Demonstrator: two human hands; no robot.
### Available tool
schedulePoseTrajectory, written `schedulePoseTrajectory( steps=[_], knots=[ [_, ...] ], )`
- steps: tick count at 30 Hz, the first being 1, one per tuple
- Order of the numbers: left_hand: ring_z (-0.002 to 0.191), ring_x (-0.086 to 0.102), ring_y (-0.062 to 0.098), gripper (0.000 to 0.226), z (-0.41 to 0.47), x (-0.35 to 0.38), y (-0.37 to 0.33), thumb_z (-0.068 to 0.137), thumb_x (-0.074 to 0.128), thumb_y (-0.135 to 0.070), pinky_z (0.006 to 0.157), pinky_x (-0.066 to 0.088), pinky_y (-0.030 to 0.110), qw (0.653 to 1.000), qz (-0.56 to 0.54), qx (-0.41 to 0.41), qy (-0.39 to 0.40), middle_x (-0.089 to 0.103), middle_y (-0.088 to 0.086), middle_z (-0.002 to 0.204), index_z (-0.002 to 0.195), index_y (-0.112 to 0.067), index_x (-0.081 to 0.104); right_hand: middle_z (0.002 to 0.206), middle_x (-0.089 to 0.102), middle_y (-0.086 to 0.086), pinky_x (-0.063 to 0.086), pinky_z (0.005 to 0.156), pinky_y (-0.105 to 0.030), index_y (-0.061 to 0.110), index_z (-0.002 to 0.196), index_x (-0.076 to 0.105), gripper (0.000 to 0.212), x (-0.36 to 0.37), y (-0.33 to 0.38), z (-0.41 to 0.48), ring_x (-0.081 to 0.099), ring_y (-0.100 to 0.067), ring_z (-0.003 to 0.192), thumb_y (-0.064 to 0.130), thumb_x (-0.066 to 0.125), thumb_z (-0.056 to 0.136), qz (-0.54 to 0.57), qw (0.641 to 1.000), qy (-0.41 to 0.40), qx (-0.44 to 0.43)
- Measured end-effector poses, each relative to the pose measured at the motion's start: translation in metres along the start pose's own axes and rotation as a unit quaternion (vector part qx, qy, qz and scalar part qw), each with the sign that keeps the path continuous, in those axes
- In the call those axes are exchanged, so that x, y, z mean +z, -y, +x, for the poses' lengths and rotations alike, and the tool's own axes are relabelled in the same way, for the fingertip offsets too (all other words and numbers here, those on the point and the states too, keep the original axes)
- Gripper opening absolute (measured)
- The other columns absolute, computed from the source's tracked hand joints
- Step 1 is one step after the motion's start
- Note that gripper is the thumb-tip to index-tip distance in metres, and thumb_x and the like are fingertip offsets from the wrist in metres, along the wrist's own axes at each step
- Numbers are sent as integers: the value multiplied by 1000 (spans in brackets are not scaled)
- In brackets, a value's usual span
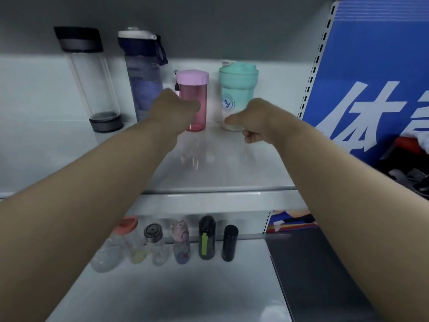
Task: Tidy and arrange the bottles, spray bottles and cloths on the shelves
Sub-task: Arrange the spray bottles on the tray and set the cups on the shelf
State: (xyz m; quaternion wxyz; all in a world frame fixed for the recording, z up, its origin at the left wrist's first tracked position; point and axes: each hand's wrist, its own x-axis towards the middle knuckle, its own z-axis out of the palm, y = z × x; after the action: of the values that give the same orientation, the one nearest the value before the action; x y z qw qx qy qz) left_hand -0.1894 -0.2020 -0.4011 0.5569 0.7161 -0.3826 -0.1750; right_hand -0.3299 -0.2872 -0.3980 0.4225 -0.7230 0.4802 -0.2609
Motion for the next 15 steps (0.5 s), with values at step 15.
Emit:
schedulePoseTrajectory(
  steps=[15],
  knots=[
    [106,66,12,44,-80,-36,47,90,62,-18,102,50,35,994,-28,99,35,68,-8,116,133,-25,60,100,75,-8,49,68,-28,8,103,74,25,50,11,-80,61,-19,77,27,63,92,-159,978,11,-137]
  ],
)
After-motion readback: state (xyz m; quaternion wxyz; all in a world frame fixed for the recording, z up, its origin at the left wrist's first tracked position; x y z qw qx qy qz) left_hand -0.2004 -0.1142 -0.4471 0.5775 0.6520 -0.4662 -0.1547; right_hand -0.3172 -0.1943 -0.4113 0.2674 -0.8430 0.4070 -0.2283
